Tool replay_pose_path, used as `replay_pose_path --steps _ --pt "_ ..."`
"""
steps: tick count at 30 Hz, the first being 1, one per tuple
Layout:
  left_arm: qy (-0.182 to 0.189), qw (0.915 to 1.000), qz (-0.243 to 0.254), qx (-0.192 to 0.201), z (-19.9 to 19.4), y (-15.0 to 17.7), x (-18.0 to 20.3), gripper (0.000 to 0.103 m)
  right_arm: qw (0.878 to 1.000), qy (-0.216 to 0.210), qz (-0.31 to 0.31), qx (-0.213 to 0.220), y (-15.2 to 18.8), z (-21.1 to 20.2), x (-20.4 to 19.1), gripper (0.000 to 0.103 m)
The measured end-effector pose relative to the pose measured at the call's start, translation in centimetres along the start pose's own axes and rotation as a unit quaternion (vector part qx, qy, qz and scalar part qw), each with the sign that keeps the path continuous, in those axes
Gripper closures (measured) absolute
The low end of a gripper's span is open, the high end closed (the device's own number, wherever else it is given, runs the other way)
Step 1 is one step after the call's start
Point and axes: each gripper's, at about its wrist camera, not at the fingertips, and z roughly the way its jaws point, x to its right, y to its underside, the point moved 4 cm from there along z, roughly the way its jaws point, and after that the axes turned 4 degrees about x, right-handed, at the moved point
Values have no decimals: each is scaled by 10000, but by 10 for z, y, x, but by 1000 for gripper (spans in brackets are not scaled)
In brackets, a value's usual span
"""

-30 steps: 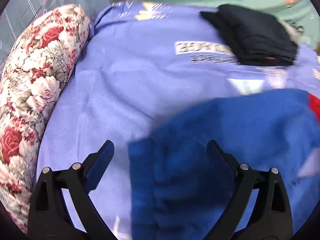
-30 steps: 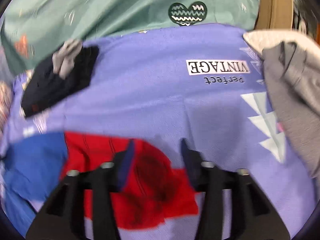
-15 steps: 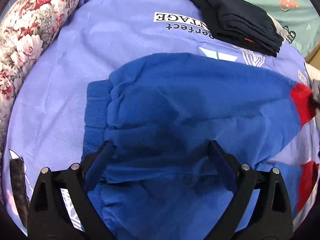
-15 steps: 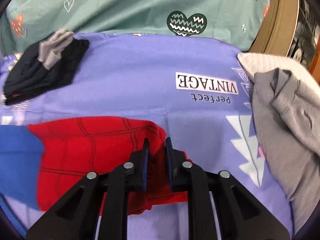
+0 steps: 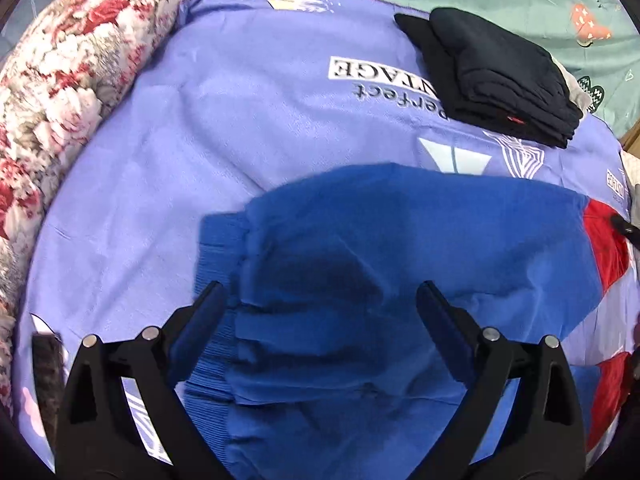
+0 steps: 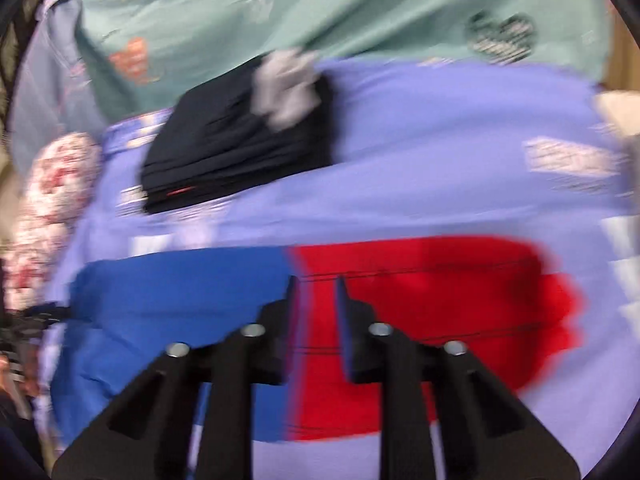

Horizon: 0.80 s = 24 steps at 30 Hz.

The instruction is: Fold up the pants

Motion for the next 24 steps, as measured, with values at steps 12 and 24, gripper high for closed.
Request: replay_pose_path --steps 12,24 --pt "-320 9990 186 -247 25 9 1 6 9698 2131 1167 212 -33 5 136 96" --pt "-152 9991 264 -297 16 26 6 6 9867 1493 501 -389 26 -10 117 85"
